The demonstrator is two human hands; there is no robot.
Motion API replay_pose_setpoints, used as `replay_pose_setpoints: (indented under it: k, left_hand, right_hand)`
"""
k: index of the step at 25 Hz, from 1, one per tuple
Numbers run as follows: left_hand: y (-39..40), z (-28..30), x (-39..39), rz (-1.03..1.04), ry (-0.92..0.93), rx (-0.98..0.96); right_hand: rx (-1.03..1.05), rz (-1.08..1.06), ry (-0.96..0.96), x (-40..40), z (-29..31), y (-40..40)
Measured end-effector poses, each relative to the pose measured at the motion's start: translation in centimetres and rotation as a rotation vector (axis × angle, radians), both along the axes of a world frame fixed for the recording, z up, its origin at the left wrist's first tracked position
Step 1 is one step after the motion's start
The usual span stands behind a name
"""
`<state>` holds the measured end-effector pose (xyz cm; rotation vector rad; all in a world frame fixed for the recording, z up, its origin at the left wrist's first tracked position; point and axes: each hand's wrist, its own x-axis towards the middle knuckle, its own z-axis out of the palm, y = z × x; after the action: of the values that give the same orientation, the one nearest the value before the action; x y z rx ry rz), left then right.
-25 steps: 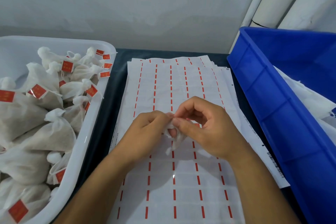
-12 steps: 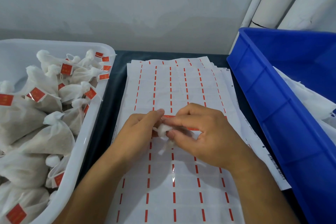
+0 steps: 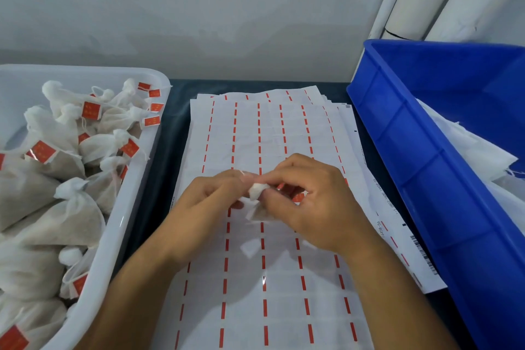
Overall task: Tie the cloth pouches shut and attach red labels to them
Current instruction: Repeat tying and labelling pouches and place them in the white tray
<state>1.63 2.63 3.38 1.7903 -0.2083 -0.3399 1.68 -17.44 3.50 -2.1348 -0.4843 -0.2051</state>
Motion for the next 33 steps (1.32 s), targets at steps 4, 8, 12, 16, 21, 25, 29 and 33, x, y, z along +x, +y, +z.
replay_pose_setpoints:
  k: [4,8,12,16,21,25,29,33]
  left_hand:
    - [-0.6,0.2,0.0,-0.045,-0.037,-0.122]
    - [-1.3,0.0,-0.2,0.009,0.005,-0.22]
    - [-2.0,-0.2,-0.3,0.104,0.015,-0.303]
    - [-2.4,-0.1,-0.4,0.165,0.032,-0.373]
    - [-2.5,-0.1,-0.6,0.22,-0.012,-0.272]
    - [-3.0,0.1,-0.7,0.33,-0.086,-0.191]
    - [-3.4,0.1,-0.8,0.427,-0.108,-0.127]
    - [-3.1,0.0,-0.8,0.438,-0.088,-0.142]
  right_hand:
    - [0.164,-0.07,0.007,0.1,0.0,0.1]
    - [0.269,-0.089,0.013,0.1,0.2,0.5]
    - [0.356,-0.089,0.035,0.1,0.3,0.8]
    - [0.384,-0.091,0.068,0.0,0.6,1.1]
    - [0.375,-0.111,0.094,-0.1,0.6,1.3]
    - [0.347,-0.156,0.114,-0.1,0.5,1.3]
    - [0.343,-0.181,0.179,0.1,0.3,1.2]
    - [0.414,-0.118,0.336,0.3,0.2,1.1]
